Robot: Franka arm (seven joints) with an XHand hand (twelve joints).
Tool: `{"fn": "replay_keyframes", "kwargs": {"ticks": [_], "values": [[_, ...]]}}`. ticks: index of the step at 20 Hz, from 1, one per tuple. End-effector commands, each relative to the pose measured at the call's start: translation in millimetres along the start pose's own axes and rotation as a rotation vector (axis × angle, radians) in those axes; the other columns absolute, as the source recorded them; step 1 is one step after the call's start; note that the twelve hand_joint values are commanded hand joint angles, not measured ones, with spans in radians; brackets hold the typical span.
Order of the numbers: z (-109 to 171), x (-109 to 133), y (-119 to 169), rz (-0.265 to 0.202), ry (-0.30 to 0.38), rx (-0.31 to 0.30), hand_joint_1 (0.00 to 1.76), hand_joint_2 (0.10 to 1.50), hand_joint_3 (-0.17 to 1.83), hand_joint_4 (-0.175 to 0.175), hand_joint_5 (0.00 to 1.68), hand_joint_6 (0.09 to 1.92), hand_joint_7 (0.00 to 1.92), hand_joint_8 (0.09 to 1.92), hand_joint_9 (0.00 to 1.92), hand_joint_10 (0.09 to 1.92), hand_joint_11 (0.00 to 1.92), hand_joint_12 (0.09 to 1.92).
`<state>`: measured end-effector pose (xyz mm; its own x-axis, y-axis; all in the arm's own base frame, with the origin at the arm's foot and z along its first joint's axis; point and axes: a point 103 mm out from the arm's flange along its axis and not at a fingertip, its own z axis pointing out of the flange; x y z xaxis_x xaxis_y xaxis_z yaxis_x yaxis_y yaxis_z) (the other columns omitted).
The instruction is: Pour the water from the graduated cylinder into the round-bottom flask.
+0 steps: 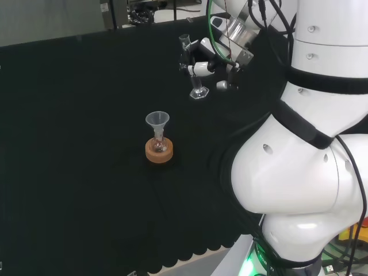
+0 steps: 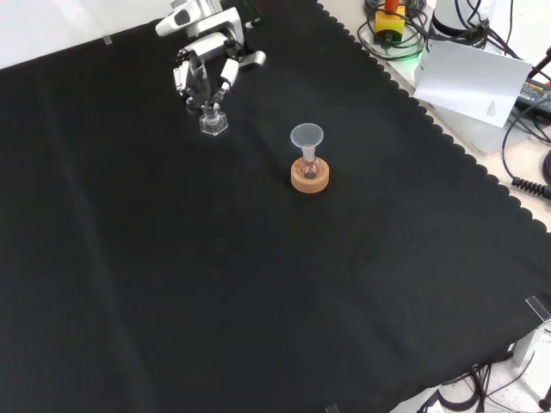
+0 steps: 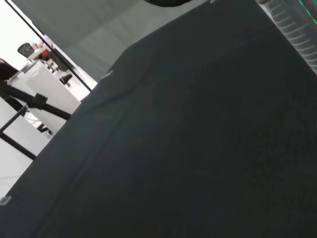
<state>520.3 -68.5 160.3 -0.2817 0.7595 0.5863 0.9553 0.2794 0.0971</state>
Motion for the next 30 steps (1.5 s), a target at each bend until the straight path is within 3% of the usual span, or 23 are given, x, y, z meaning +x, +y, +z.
{"fn": "replay_keyframes", "kwargs": {"ticks": [1,7,9,12,18,30], "values": [[-3.6,27.5,-33.5,0.021,-0.056,0.052,1.15,1.1,0.0,-0.152,1.02,0.96,1.29,0.28,1.43,0.09,1.26,0.76],[2.2,41.6,-69.5,0.038,-0.103,0.123,1.16,1.1,0.0,-0.152,1.02,0.96,1.29,0.28,1.43,0.09,1.26,0.76],[3.8,43.4,-79.8,0.041,-0.134,0.16,1.16,1.1,0.0,-0.152,1.02,0.96,1.29,0.28,1.43,0.09,1.26,0.76],[10.0,51.1,-88.6,0.026,-0.25,0.255,1.15,1.1,0.0,-0.151,1.02,0.96,1.29,0.28,1.43,0.09,1.26,0.76],[0.2,45.3,-112.4,0.035,-0.313,0.341,1.15,1.1,0.0,-0.15,1.02,0.96,1.29,0.28,1.43,0.09,1.26,0.76],[-3.6,52.4,-128.0,0.013,-0.485,0.524,1.15,1.1,0.0,-0.149,1.02,0.96,1.29,0.27,1.43,0.09,1.26,0.75]]}}
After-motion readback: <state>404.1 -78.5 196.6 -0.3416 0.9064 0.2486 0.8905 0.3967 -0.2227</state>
